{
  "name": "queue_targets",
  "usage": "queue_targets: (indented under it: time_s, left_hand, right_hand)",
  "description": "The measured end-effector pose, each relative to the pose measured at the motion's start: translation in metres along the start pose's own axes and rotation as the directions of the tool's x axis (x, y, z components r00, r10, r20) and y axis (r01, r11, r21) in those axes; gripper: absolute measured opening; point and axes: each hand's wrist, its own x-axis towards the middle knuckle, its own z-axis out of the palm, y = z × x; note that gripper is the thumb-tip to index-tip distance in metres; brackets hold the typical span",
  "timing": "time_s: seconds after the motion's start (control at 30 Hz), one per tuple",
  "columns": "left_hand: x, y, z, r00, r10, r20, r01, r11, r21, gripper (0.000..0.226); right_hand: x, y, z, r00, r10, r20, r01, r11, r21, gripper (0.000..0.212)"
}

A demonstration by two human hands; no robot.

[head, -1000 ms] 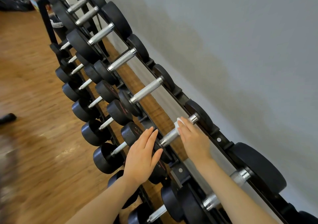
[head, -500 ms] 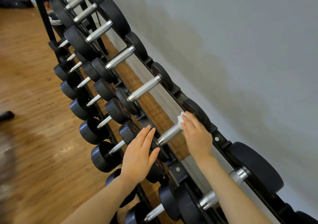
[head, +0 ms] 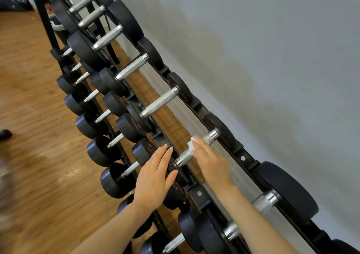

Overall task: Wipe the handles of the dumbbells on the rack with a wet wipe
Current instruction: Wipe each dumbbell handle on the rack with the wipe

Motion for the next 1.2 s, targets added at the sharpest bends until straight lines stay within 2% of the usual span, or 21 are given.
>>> queue_targets:
  time_s: [0.07,0.17,0.2,0.37,0.5,0.57,0.73,0.77,0.9,1.03,1.2]
  left_hand:
    - [0.0,0.0,0.0,1.0,0.003,-0.003,-0.003,1.0,-0.004,0.063]
    - [0.0,0.0,-0.001,1.0,0.006,0.0,-0.006,1.0,-0.002,0.062]
    - [0.0,0.0,-0.002,1.0,0.005,0.0,-0.005,1.0,0.001,0.062]
    - [-0.001,0.002,-0.004,1.0,-0.001,0.004,0.001,1.0,-0.001,0.064]
    - [0.0,0.003,-0.004,1.0,-0.005,0.007,0.005,1.0,0.001,0.066]
    - [0.0,0.002,-0.004,1.0,-0.012,0.013,0.012,1.0,0.001,0.068]
    - [0.0,0.003,-0.004,1.0,-0.01,0.01,0.01,1.0,-0.005,0.066]
    - [0.0,0.004,-0.005,1.0,-0.01,0.008,0.01,1.0,-0.005,0.066]
    - [0.001,0.004,-0.004,1.0,-0.017,0.012,0.017,1.0,0.001,0.068]
    - [0.001,0.003,-0.003,1.0,-0.018,0.022,0.018,1.0,-0.006,0.069]
    - [0.001,0.003,-0.002,0.999,-0.024,0.022,0.024,1.0,-0.006,0.069]
  right_hand:
    - [0.003,0.005,-0.004,0.998,0.05,-0.032,-0.05,0.999,-0.002,0.039]
    - [0.006,0.012,-0.005,0.969,0.225,-0.098,-0.22,0.974,0.052,0.04]
    - [0.006,0.009,-0.003,0.965,0.239,-0.109,-0.234,0.97,0.057,0.042]
    - [-0.002,0.001,0.006,0.997,0.07,-0.046,-0.067,0.996,0.061,0.041]
    - [0.002,0.01,-0.002,0.959,0.249,-0.132,-0.237,0.966,0.105,0.046]
    - [0.0,0.004,0.004,0.948,0.286,-0.141,-0.266,0.953,0.145,0.045]
    - [-0.012,-0.002,0.016,0.991,0.093,-0.098,-0.077,0.985,0.155,0.041]
    - [-0.011,0.0,0.014,0.989,0.097,-0.116,-0.08,0.987,0.141,0.041]
    - [-0.005,0.003,0.007,0.941,0.282,-0.186,-0.25,0.952,0.177,0.045]
    - [-0.012,0.0,0.012,0.952,0.221,-0.212,-0.194,0.971,0.142,0.045]
    - [-0.013,-0.001,0.014,0.937,0.211,-0.28,-0.202,0.977,0.063,0.039]
